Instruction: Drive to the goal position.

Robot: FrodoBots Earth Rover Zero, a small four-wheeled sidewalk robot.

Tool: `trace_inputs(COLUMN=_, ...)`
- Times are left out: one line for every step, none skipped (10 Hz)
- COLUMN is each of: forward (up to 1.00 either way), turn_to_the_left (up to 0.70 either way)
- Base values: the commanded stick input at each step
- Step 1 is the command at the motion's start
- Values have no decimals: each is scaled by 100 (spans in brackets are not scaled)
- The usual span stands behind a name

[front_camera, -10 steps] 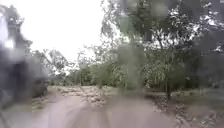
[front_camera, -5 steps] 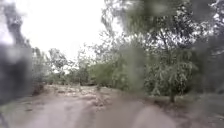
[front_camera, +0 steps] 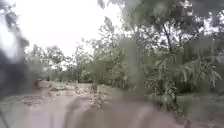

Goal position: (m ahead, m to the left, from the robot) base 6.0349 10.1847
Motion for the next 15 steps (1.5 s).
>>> trace_inputs(forward=70, turn_to_the_left=14)
trace_inputs(forward=70, turn_to_the_left=14)
trace_inputs(forward=70, turn_to_the_left=14)
trace_inputs(forward=70, turn_to_the_left=14)
trace_inputs(forward=68, turn_to_the_left=14)
trace_inputs(forward=68, turn_to_the_left=14)
trace_inputs(forward=67, turn_to_the_left=13)
trace_inputs(forward=67, turn_to_the_left=13)
trace_inputs(forward=65, turn_to_the_left=16)
trace_inputs(forward=65, turn_to_the_left=16)
trace_inputs(forward=63, turn_to_the_left=16)
trace_inputs(forward=63, turn_to_the_left=16)
trace_inputs(forward=62, turn_to_the_left=16)
trace_inputs(forward=62, turn_to_the_left=16)
trace_inputs(forward=63, turn_to_the_left=16)
